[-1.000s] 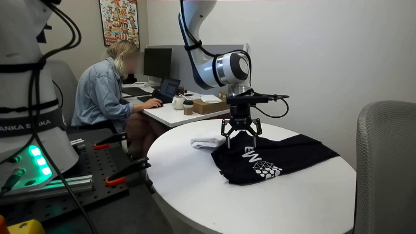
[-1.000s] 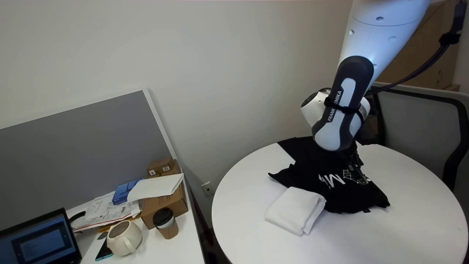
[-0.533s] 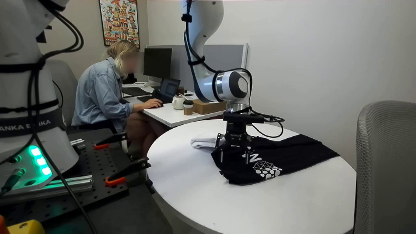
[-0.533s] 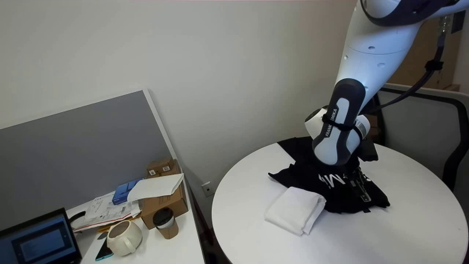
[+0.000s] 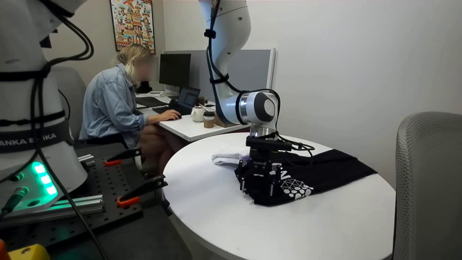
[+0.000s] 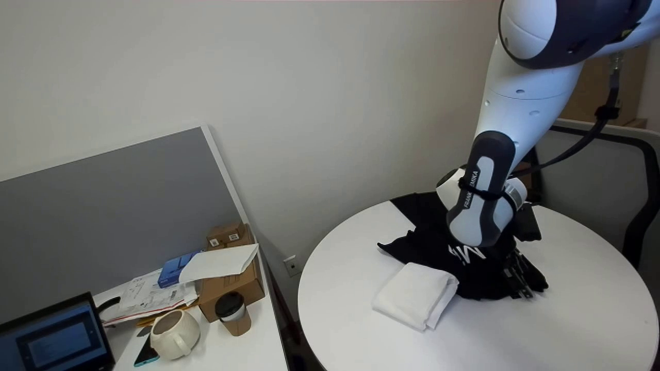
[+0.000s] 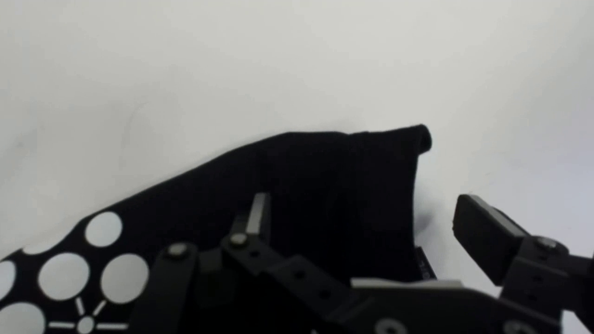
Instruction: Move the black shirt from the table to the back of the chair
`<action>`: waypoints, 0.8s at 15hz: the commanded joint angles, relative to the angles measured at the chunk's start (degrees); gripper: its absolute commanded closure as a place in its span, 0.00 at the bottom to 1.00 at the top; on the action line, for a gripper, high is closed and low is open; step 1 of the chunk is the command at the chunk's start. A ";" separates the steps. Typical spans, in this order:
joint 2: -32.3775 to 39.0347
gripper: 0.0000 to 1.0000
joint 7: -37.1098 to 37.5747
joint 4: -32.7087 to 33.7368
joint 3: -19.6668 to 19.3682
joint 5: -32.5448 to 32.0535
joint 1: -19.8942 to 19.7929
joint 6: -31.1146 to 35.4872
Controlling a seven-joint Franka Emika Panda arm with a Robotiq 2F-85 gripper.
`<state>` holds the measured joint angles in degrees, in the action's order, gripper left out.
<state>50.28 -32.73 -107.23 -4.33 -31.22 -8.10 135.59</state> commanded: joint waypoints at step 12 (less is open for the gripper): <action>-5.67 1.00 2.62 -2.58 0.56 4.94 -0.66 -2.47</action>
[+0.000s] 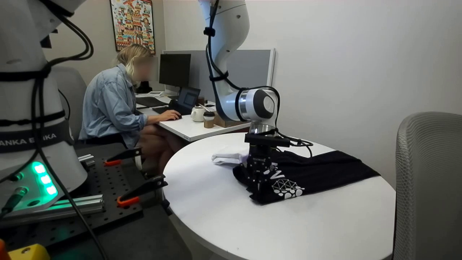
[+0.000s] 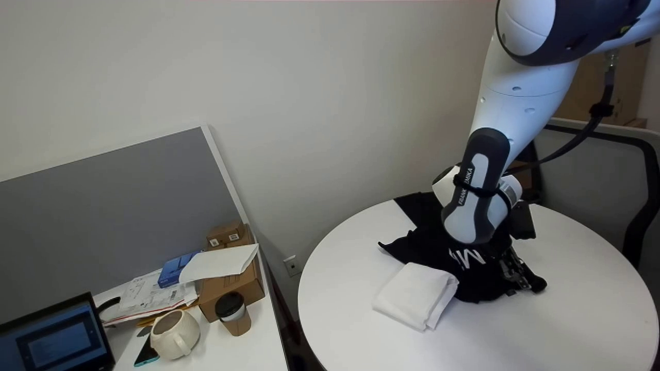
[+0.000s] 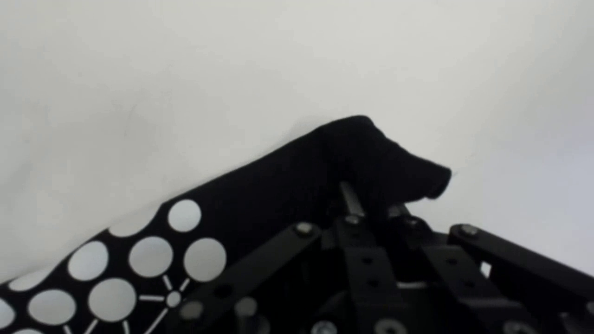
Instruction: Move the black shirt from the table to the back of the chair
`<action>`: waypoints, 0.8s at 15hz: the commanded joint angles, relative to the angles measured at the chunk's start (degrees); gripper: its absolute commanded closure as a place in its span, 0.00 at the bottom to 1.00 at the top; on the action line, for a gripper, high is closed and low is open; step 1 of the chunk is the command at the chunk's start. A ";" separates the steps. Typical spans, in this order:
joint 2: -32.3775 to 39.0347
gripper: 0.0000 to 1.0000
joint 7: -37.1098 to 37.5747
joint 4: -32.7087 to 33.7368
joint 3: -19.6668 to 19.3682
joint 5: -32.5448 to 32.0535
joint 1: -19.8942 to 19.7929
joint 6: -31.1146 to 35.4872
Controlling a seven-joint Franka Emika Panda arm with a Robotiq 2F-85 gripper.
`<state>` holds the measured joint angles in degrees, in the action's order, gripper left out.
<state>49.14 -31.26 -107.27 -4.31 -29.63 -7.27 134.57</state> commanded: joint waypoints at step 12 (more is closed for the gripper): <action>-37.79 0.99 2.47 -14.42 -0.75 20.66 -8.51 -7.98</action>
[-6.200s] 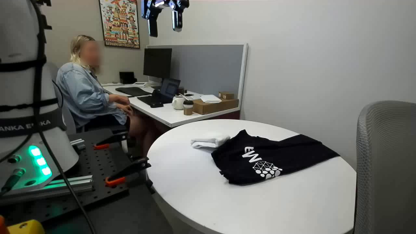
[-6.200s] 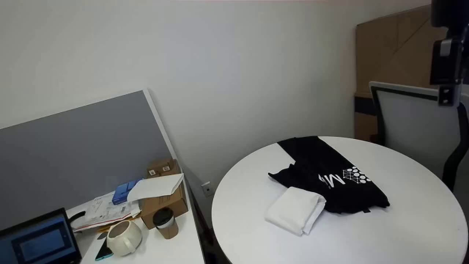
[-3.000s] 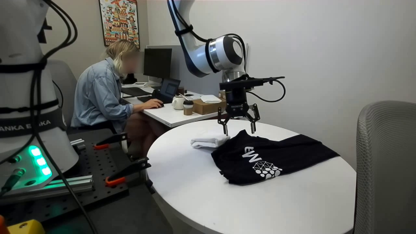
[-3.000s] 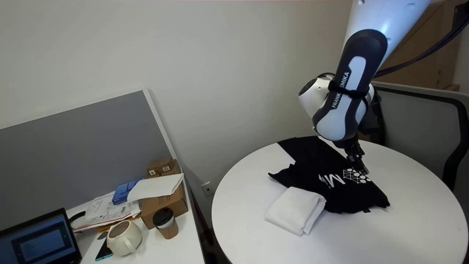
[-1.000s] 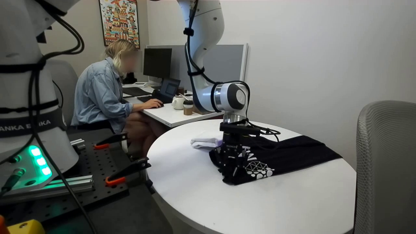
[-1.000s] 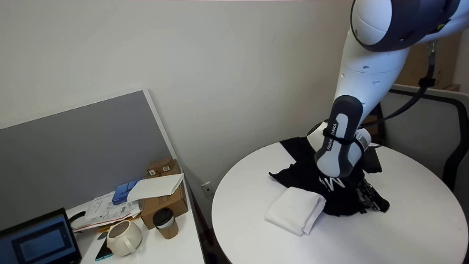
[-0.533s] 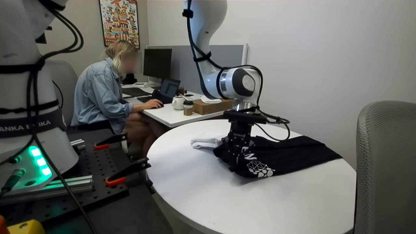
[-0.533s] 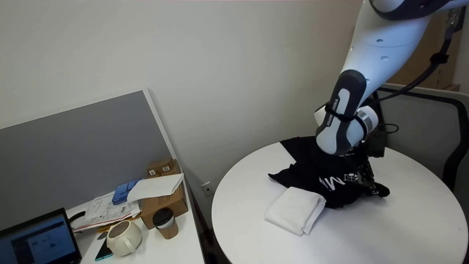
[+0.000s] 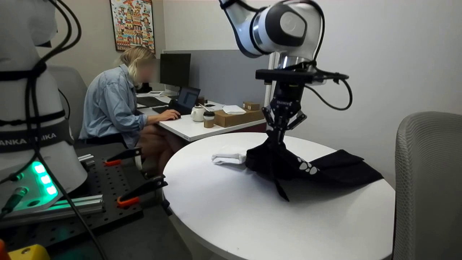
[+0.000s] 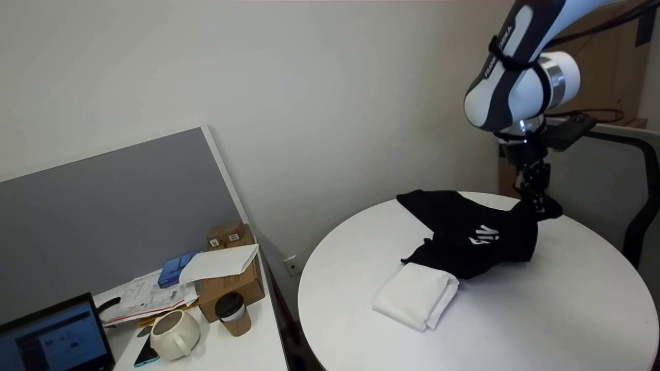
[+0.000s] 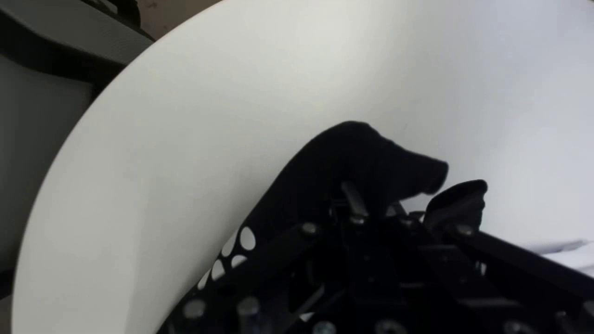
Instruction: Move the black shirt from the table to the back of the chair
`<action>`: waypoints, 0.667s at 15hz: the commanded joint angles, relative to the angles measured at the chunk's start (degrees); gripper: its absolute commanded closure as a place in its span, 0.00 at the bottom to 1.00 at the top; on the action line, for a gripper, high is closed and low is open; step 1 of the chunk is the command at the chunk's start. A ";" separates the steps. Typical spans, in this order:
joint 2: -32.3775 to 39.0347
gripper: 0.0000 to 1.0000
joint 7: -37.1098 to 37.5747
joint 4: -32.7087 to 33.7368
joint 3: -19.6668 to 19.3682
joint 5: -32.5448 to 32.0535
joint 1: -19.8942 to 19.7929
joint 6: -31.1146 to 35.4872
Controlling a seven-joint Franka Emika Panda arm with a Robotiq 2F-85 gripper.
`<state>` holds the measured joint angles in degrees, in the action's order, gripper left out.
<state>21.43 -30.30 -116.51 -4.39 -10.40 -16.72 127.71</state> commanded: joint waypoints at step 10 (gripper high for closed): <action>-37.33 0.99 5.35 -4.36 -3.42 -1.27 4.34 -11.99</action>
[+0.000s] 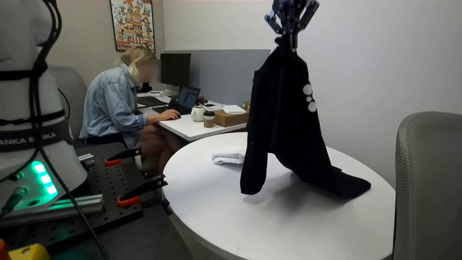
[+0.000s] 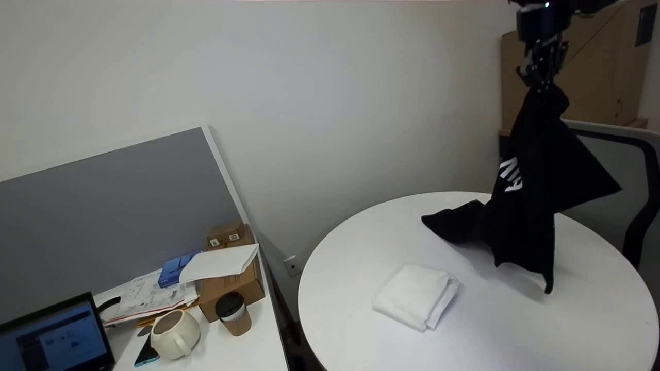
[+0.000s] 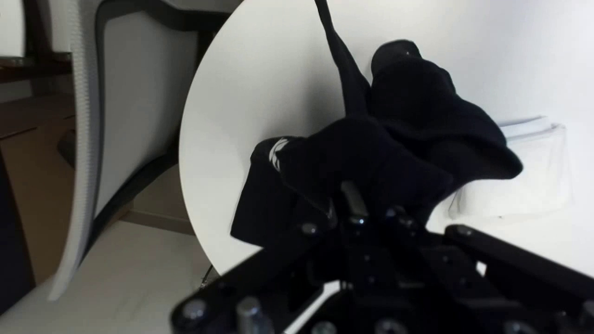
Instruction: Move the black shirt from the table to the back of the chair
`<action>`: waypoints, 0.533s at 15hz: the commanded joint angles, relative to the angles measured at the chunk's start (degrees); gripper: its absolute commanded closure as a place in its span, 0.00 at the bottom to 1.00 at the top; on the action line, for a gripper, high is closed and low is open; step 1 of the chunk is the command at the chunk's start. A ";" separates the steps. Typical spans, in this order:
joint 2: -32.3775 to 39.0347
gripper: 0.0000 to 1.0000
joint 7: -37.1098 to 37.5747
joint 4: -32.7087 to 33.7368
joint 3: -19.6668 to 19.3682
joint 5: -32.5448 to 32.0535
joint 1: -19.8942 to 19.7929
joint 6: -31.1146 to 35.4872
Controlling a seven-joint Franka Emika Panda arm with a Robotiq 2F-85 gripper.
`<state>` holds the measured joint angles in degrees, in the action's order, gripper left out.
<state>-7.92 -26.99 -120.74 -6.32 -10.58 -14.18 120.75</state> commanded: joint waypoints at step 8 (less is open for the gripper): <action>-18.25 0.99 6.07 18.33 -2.25 -1.36 3.02 -29.03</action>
<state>-25.67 -23.22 -111.46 -7.79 -10.71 -12.89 100.49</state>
